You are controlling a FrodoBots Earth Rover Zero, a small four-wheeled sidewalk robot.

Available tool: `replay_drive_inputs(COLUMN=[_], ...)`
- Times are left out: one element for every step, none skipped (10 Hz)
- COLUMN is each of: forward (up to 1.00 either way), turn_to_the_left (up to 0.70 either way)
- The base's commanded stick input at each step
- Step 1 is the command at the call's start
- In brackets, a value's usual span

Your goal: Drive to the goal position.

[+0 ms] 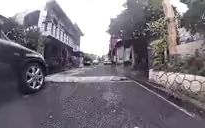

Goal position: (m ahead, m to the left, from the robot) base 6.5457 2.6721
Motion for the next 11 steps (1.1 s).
replay_drive_inputs(forward=[1.00, 1.00, 1.00, 1.00, 1.00, 1.00, 1.00, 1.00, 1.00, 1.00, 1.00], turn_to_the_left=[0.00, 0.00, 0.00, 0.00, 0.00, 0.00, 0.00, 0.00, 0.00, 0.00, 0.00])
